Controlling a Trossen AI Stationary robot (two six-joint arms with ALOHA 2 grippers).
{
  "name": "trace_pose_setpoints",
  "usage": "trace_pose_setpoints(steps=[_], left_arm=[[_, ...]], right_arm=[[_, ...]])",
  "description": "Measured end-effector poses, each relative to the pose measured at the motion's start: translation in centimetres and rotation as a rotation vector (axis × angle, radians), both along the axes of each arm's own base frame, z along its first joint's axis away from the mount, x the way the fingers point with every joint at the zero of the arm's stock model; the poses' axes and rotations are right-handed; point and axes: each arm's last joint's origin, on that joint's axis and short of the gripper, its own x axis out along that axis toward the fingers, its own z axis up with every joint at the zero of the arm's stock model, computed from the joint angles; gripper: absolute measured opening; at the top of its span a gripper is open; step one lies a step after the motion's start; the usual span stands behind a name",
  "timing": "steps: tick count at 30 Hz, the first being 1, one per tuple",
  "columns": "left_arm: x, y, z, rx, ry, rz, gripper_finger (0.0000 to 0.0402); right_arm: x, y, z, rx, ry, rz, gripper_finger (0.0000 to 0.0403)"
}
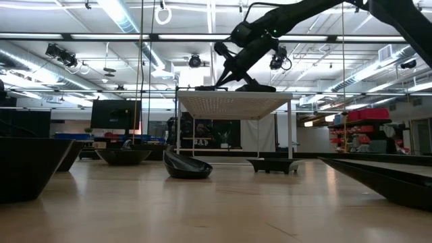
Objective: Pick & Place Mini shaped plates
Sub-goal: Put the square plate on the shelf
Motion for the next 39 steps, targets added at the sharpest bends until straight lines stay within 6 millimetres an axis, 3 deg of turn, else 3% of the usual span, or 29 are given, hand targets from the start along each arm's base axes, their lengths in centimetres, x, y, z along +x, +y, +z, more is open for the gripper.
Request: trace_pose_setpoints(steps=[39], left_arm=[[0.0,0.0,0.0,0.0,0.0,0.0,0.0003]], right_arm=[[-0.77,-0.62,-0.66,-0.006,0.078,-0.046,0.0]])
